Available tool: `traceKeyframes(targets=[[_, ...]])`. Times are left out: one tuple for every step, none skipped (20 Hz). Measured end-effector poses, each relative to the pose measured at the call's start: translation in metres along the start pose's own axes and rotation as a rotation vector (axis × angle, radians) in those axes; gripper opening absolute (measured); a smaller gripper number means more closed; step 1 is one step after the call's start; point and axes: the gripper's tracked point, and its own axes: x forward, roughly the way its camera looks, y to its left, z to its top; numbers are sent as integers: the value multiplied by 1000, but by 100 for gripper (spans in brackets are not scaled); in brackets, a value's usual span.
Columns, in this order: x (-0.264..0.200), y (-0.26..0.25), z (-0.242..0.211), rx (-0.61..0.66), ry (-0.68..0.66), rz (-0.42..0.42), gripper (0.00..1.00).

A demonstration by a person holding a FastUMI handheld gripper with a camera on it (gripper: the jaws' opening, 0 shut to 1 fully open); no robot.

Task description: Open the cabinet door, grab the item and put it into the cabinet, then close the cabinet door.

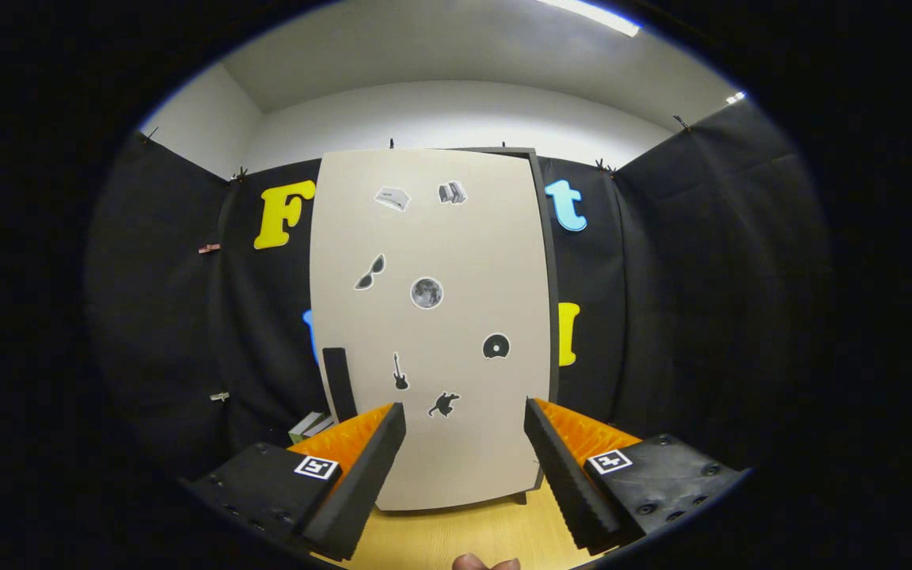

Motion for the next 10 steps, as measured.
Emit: traceKeyframes(targets=[[0, 6, -3, 1, 1, 11, 98], [0, 8, -4, -5, 0, 20, 98], [1, 10, -6, -17, -3, 28, 98], [-1, 11, -6, -24, -2, 32, 98], [-2, 12, -7, -20, -2, 39, 98], [-4, 12, -5, -10, -7, 41, 98], [-5, 10, -2, -5, -14, 44, 98], [-4, 9, 1, -6, -24, 46, 98], [-2, 8, 2, -10, -29, 50, 98], [-2, 8, 4, -17, -33, 54, 98]])
